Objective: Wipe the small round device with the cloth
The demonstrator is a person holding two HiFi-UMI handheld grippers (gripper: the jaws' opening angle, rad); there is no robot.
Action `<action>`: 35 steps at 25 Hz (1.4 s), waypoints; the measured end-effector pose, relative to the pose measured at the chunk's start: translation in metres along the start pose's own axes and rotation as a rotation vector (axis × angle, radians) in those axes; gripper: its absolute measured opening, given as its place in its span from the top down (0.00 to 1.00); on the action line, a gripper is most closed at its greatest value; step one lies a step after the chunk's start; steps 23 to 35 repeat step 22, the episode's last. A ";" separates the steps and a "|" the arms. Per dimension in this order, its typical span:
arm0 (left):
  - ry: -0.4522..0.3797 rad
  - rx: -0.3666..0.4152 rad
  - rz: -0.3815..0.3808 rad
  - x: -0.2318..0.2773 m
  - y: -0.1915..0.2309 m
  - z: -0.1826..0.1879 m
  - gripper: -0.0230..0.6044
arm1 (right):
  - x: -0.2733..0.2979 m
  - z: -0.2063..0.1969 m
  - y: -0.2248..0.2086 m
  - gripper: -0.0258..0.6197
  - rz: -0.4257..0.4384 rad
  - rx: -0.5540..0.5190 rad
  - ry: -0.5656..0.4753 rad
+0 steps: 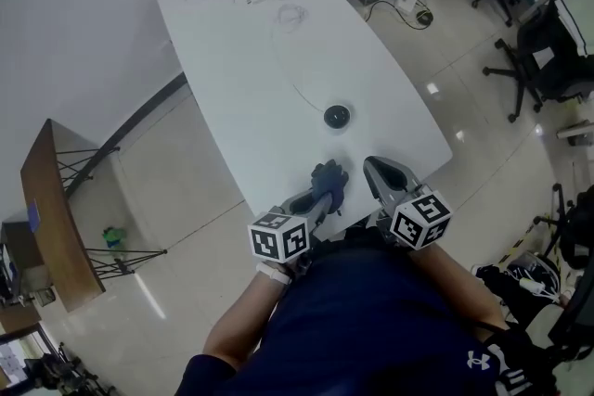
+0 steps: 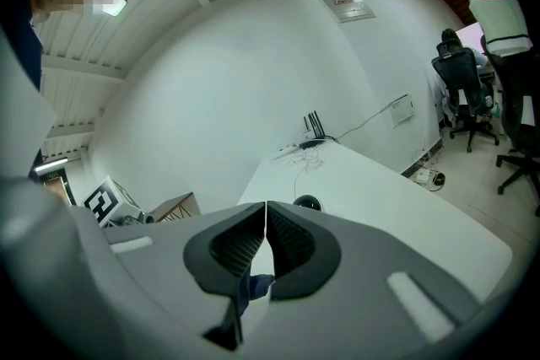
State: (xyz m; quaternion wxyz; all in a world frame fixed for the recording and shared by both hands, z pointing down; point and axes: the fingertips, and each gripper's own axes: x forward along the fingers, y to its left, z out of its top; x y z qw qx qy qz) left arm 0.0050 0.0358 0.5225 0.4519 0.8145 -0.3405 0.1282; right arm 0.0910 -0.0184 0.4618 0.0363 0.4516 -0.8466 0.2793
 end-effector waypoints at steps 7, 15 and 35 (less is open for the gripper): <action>0.000 -0.007 -0.006 0.003 -0.002 0.004 0.87 | -0.002 0.001 -0.001 0.94 -0.012 -0.024 -0.001; -0.011 -0.017 0.005 0.000 0.002 0.004 0.87 | -0.001 0.004 0.003 0.94 -0.006 -0.067 -0.003; -0.008 -0.027 0.005 0.000 0.000 0.001 0.87 | -0.001 0.004 0.009 0.94 0.008 -0.102 0.000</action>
